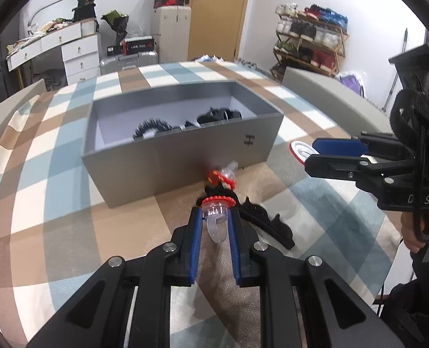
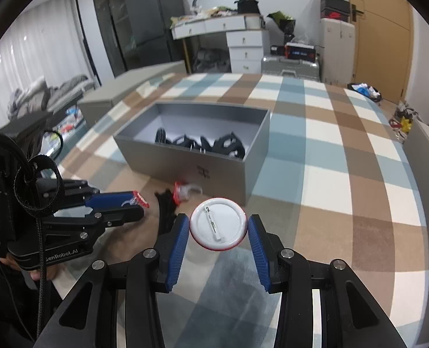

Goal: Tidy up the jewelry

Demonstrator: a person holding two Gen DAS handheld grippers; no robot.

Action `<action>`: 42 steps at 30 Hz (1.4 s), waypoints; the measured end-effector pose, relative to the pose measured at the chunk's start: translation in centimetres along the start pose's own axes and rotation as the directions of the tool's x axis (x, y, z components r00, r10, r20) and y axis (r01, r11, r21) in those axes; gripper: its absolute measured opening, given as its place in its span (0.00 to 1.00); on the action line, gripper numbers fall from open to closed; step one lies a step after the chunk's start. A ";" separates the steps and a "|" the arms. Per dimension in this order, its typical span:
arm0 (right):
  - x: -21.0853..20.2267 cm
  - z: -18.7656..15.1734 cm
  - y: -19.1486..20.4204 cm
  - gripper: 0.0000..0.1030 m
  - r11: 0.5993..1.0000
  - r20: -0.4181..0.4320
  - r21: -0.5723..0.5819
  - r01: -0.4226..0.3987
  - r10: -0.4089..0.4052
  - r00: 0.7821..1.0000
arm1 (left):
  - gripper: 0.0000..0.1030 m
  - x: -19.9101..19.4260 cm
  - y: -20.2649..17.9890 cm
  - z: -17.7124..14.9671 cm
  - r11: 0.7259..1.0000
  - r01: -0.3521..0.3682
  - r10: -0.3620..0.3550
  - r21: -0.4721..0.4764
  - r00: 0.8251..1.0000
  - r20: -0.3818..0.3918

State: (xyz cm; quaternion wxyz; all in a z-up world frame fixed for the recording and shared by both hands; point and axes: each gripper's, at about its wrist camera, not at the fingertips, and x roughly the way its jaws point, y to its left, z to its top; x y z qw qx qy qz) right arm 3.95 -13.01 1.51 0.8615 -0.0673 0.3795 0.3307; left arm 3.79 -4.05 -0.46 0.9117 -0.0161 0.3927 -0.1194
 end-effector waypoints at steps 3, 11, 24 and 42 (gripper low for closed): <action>-0.4 0.3 -0.2 0.40 1.000 0.021 0.019 -0.005 0.005 1.000 | 0.12 -0.8 0.6 0.3 1.000 0.005 -0.003 -0.029 0.998 0.058; -1.0 0.6 -0.3 0.40 0.999 0.069 0.041 -0.015 0.012 0.998 | 0.12 -1.9 1.9 0.7 0.996 -0.042 0.052 -0.080 0.989 0.139; -1.5 0.9 0.4 0.40 0.997 0.135 0.057 -0.046 0.038 0.990 | 0.12 -2.9 3.4 1.3 0.992 -0.042 0.065 -0.118 0.978 0.199; -1.5 3.6 -1.9 0.40 0.968 0.240 0.223 -0.116 0.061 0.969 | 0.12 -3.5 5.1 3.1 0.988 -0.102 0.127 -0.113 0.962 0.240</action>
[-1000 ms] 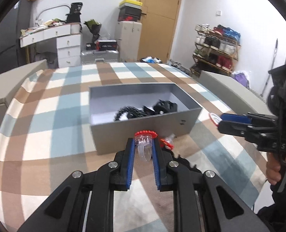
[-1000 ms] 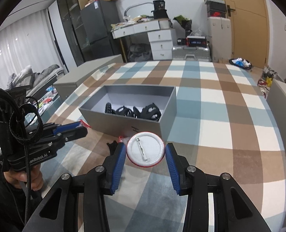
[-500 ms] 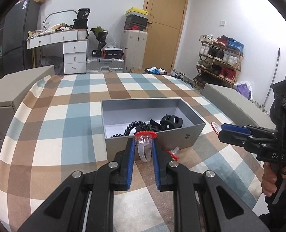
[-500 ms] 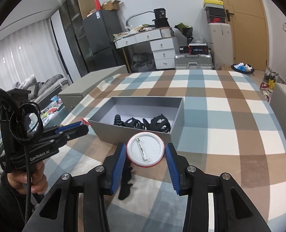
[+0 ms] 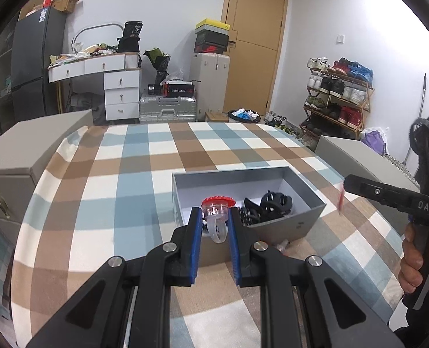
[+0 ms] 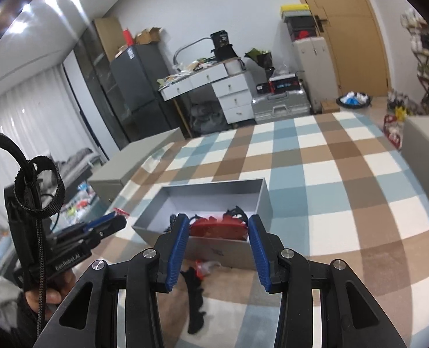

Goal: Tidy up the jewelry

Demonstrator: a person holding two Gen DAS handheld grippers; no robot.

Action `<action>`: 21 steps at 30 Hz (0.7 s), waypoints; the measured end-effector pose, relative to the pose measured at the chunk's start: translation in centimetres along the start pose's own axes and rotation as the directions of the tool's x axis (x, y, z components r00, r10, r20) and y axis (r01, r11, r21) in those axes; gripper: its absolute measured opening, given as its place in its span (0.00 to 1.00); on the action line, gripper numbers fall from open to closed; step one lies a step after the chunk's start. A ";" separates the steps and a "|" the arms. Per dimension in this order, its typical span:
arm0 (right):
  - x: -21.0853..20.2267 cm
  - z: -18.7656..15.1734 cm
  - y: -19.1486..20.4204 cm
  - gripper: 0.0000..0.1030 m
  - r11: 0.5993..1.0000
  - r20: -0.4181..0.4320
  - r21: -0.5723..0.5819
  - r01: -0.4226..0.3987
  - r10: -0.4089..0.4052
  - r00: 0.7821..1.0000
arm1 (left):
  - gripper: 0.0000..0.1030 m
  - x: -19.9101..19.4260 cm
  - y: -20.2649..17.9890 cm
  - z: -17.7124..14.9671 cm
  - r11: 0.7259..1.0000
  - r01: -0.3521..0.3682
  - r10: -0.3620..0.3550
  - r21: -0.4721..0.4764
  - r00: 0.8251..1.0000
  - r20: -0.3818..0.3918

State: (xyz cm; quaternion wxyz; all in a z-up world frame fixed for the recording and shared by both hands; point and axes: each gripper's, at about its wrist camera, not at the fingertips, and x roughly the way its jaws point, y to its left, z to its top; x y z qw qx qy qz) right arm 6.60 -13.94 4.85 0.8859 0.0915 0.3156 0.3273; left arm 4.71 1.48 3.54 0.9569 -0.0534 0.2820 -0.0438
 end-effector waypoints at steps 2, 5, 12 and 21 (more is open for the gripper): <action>0.5 0.3 0.0 0.39 1.000 0.001 -0.001 0.006 -0.006 1.000 | 0.12 0.3 0.1 0.3 1.000 -0.001 0.001 0.007 1.000 0.005; 1.5 0.6 0.0 0.34 1.000 -0.022 -0.012 0.027 -0.027 0.999 | 0.12 0.7 0.3 0.5 1.000 -0.006 0.006 0.005 1.000 0.003; 1.3 -1.7 -1.4 0.37 0.992 -0.158 -0.072 0.108 -0.118 0.980 | 0.12 0.6 0.4 0.3 1.000 -0.008 0.008 0.001 1.000 -0.008; 4.4 -4.8 -2.8 0.51 0.967 -0.306 -0.159 0.198 -0.239 0.921 | 0.12 0.7 0.2 0.4 1.000 0.000 0.001 0.016 1.000 -0.011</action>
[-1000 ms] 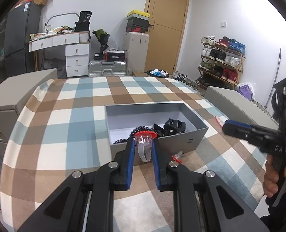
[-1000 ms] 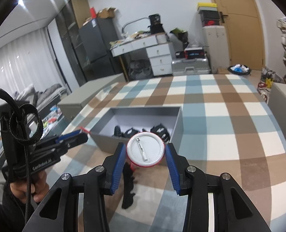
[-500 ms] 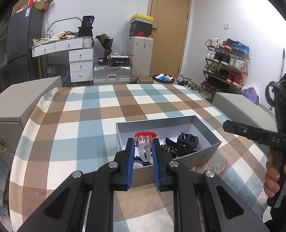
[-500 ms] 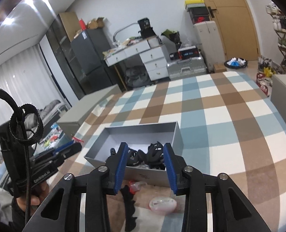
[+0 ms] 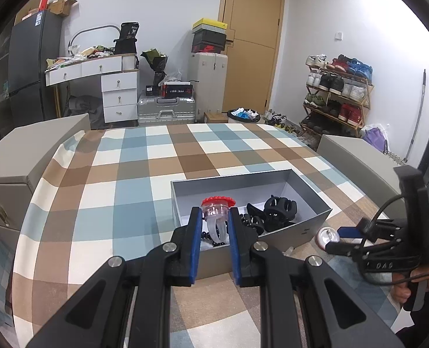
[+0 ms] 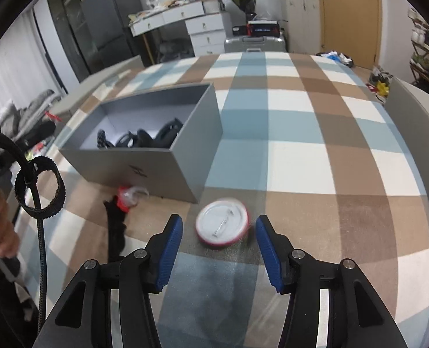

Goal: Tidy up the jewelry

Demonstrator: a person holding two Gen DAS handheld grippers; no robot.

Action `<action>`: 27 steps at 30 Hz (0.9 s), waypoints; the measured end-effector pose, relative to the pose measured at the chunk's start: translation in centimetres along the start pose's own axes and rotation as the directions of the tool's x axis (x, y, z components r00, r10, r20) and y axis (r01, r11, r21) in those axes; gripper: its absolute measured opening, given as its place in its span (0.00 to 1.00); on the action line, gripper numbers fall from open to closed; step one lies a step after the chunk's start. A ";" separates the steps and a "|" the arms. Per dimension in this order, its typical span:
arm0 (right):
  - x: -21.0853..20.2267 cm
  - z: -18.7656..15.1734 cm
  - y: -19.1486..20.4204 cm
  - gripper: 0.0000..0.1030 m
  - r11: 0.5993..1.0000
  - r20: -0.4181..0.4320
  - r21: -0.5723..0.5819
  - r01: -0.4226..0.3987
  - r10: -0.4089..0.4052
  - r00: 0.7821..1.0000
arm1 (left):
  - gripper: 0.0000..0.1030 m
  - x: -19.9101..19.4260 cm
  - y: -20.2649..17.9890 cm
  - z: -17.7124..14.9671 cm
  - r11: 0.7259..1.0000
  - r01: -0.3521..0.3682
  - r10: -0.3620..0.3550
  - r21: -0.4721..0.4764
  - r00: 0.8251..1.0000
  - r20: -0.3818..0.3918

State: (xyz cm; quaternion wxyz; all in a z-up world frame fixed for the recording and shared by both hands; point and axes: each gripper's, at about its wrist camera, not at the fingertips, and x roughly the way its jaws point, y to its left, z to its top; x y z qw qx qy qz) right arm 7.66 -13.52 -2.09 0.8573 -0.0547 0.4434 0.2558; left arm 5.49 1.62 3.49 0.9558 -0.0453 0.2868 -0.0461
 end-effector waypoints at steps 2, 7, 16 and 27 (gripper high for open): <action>0.1 0.0 0.5 0.50 0.999 -0.001 -0.032 0.033 -0.033 0.999 | 0.12 0.1 0.1 0.0 1.000 -0.001 0.001 -0.002 1.000 -0.002; 0.6 0.1 1.5 0.39 0.988 0.005 -0.094 0.120 -0.120 0.993 | 0.12 0.0 0.2 0.1 1.000 -0.003 0.003 -0.011 1.000 0.001; -3.0 0.8 1.1 0.39 0.998 0.103 -0.061 0.027 -0.021 0.994 | 0.12 0.2 0.2 0.1 1.000 0.000 0.000 -0.010 1.000 -0.004; -4.0 5.0 3.7 0.39 0.988 0.234 -0.041 -0.149 0.155 0.960 | 0.12 2.6 -0.4 0.3 0.999 0.018 -0.019 -0.027 0.999 -0.040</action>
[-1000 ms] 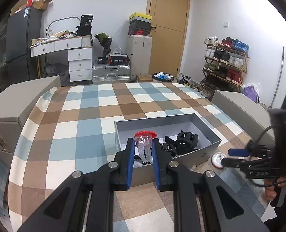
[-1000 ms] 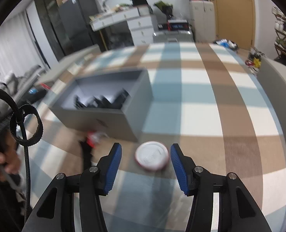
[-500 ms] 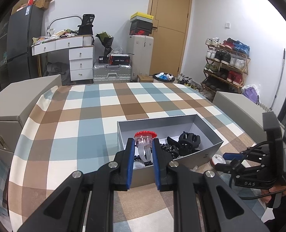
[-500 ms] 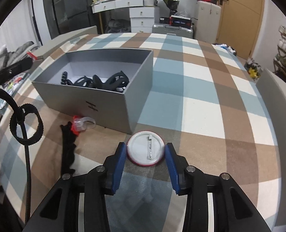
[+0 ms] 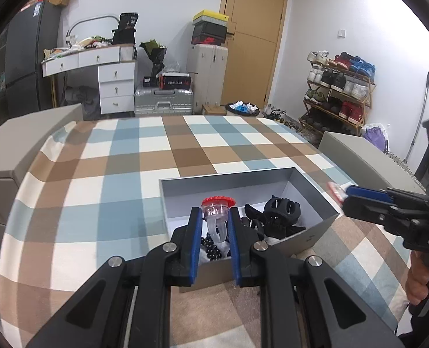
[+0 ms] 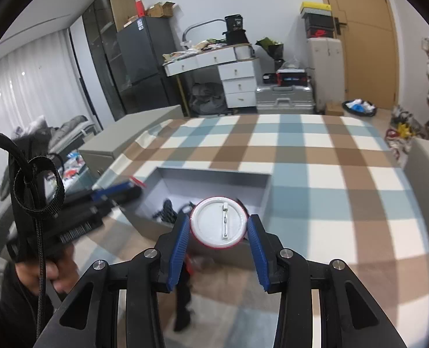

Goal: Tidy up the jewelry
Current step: 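Lower the badge into the box with the right tool while the left tool releases the container there, then withdraw both tools and move the right tool over the long black claw clip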

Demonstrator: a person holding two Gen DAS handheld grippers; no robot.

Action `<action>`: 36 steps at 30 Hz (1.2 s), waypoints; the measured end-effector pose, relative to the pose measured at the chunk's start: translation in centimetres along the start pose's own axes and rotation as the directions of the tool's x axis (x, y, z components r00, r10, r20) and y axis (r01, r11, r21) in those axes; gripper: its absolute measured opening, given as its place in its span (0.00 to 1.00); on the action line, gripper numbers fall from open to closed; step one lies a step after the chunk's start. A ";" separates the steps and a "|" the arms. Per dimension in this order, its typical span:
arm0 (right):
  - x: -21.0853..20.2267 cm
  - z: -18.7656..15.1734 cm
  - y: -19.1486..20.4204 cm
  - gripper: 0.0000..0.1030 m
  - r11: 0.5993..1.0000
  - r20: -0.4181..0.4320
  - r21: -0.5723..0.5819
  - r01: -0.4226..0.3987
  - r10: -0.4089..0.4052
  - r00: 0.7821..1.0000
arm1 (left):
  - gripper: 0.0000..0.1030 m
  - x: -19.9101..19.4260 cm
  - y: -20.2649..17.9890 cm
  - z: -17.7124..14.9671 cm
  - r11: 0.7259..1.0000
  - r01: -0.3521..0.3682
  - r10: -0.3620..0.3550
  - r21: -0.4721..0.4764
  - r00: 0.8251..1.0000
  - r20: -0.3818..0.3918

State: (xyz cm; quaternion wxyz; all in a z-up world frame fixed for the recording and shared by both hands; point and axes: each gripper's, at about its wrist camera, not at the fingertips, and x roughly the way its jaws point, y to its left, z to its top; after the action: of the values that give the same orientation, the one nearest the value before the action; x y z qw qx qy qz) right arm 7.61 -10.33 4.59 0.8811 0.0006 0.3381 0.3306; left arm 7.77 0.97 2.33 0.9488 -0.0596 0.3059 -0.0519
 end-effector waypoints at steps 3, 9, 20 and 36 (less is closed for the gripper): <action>1.7 0.5 0.1 0.40 1.000 -0.018 0.015 -0.006 0.006 1.000 | 0.12 0.8 -0.3 -0.1 1.000 -0.002 0.002 0.001 1.000 -0.021; 1.4 0.2 0.2 0.44 1.000 -0.005 0.011 0.001 -0.001 1.000 | 0.18 0.4 -1.0 -0.6 0.999 -0.022 0.024 0.046 0.999 -0.038; -1.2 -1.7 -1.7 0.81 0.998 -0.009 0.035 0.050 -0.050 0.999 | 0.80 -2.2 -1.2 -0.6 0.999 -0.037 0.037 0.003 0.999 -0.010; -1.4 -2.8 -2.6 0.95 0.999 -0.110 0.003 0.039 -0.039 0.993 | 0.94 -0.5 -1.3 -3.9 0.997 -0.065 0.059 -0.039 0.990 -0.127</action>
State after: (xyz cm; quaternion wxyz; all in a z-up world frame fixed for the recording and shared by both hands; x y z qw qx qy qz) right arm 6.64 -13.80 2.70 0.8675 -0.0221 0.3869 0.3119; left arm 5.02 -0.55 -0.30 0.9273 -0.0670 0.3677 -0.0195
